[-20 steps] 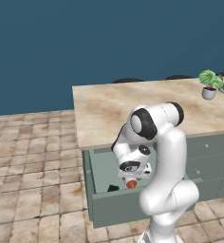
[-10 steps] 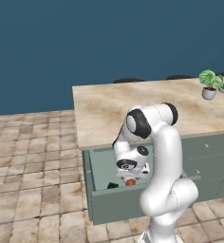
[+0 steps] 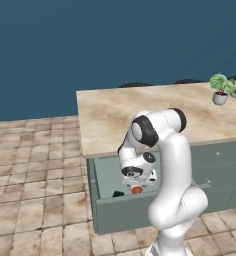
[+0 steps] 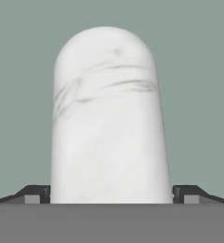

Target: Restock the sink supplies by placing the sponge and soap dispenser on the counter and next to the sink. Make sure the soap dispenser is upright.

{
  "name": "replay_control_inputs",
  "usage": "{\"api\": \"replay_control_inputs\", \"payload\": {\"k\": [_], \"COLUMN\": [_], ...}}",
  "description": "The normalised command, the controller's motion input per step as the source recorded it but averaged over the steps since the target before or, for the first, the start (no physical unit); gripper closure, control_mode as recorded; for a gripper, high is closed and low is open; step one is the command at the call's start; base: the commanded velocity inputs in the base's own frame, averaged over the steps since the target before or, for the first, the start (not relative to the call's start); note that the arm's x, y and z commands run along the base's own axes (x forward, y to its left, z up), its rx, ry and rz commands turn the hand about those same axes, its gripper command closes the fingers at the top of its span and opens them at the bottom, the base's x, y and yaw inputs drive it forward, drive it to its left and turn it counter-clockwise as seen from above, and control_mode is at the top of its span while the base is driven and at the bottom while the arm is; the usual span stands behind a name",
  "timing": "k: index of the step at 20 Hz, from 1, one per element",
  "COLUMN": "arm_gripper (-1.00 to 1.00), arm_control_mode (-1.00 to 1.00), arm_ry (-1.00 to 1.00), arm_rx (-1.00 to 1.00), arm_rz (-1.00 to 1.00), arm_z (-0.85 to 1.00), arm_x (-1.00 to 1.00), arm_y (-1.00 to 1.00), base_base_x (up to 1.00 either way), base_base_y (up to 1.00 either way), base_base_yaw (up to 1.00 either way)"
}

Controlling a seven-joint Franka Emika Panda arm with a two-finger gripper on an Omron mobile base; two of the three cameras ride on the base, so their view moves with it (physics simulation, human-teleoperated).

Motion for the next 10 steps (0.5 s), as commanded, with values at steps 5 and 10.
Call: {"api": "replay_control_inputs", "payload": {"k": [5, 10], "arm_gripper": [1.00, 1.00], "arm_control_mode": [-1.00, -1.00], "arm_ry": [0.00, 0.00], "arm_rx": [0.00, 0.00], "arm_rz": [-0.01, 0.00], "arm_z": [0.41, 1.00], "arm_x": [-0.09, 0.00], "arm_y": [0.00, -0.04], "base_base_x": [0.00, 0.00], "base_base_y": [0.00, 0.00], "base_base_yaw": [0.00, 0.00]}}
